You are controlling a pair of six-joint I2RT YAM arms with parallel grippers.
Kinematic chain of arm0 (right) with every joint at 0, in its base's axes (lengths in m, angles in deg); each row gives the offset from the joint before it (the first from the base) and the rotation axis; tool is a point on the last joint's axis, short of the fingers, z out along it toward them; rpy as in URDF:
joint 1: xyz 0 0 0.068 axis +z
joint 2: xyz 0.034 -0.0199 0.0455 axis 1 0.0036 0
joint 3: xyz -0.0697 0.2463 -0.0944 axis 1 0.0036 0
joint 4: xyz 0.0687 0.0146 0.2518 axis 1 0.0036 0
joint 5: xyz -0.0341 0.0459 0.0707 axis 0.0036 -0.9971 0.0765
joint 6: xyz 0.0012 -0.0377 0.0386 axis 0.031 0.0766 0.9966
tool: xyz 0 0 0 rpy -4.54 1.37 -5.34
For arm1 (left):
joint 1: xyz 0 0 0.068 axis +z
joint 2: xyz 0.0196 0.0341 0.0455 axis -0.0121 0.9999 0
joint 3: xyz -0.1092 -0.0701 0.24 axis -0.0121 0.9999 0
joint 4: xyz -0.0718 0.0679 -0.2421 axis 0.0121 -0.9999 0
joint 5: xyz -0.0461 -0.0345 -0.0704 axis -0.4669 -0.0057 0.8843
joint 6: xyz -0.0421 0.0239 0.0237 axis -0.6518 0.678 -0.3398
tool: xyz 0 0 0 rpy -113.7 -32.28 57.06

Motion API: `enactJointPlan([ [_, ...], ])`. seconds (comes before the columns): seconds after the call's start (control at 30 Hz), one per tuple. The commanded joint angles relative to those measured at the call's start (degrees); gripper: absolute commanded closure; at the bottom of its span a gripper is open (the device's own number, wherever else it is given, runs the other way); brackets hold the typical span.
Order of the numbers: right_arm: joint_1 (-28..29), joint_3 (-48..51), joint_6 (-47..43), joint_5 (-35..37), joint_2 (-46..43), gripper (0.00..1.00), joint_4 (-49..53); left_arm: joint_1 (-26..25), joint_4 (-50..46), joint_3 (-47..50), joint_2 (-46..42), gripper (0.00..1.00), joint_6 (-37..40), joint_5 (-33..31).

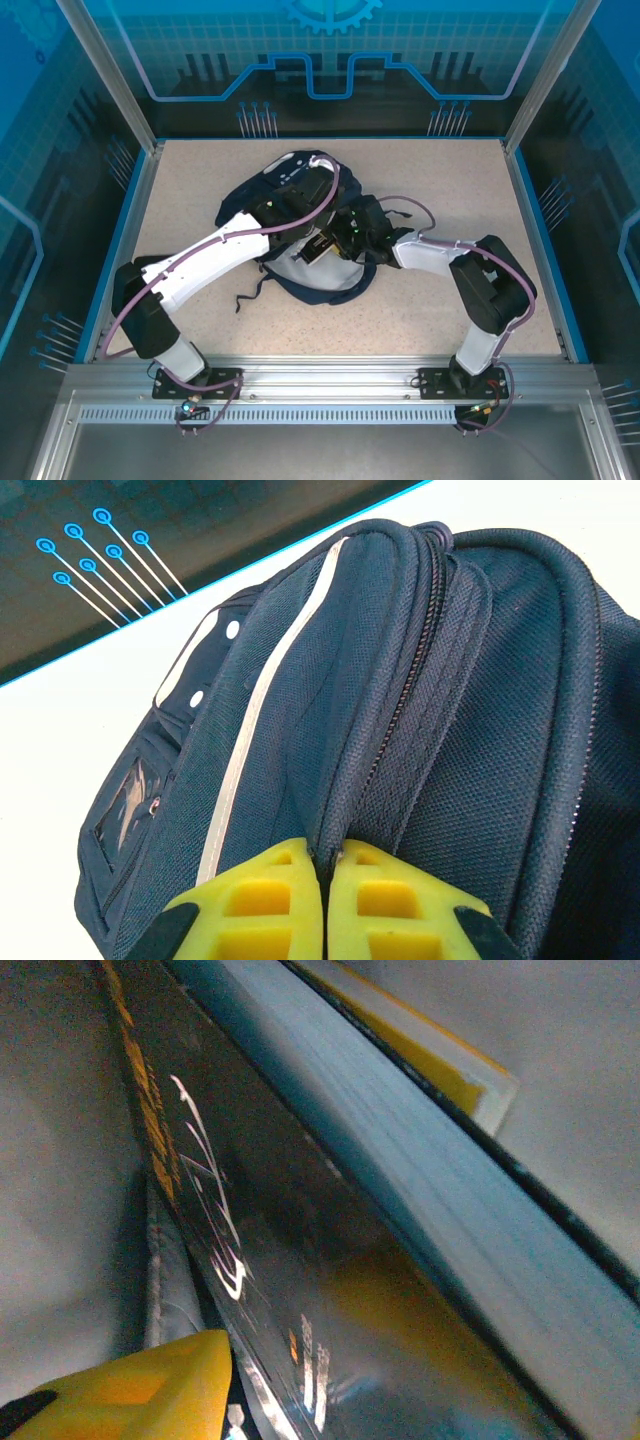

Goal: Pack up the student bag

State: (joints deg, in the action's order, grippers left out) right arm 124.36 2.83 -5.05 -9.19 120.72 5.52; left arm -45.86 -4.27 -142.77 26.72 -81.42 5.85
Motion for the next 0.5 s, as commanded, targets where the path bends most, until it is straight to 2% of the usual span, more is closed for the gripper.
enactJointPlan([
  [0.0,0.72,-1.51,-0.24,-2.02,-0.9,0.44,3.52,-0.1,5.77,-3.71,-1.43,1.0,-1.67,-0.52],
  [0.13,1.03,-1.7,0.61,-2.46,-0.34,0.43,5.22,-0.04,5.84,-3.71,-1.34,1.0,-1.7,-0.37],
  [0.2,1.02,-2.04,0.51,-2.59,0.38,0.49,4.75,-0.07,5.84,-3.55,-1.4,1.0,-1.71,-0.35],
  [0.3,0.87,-2.92,0.02,-3.23,2.05,0.64,2.33,0.08,5.84,-3.45,-1.52,1.0,-1.64,-0.23],
  [0.47,0.97,-5.99,-0.42,-3.74,5.67,0.7,-0.79,0.25,5.75,-3.44,-1.44,1.0,-1.87,0.09],
])
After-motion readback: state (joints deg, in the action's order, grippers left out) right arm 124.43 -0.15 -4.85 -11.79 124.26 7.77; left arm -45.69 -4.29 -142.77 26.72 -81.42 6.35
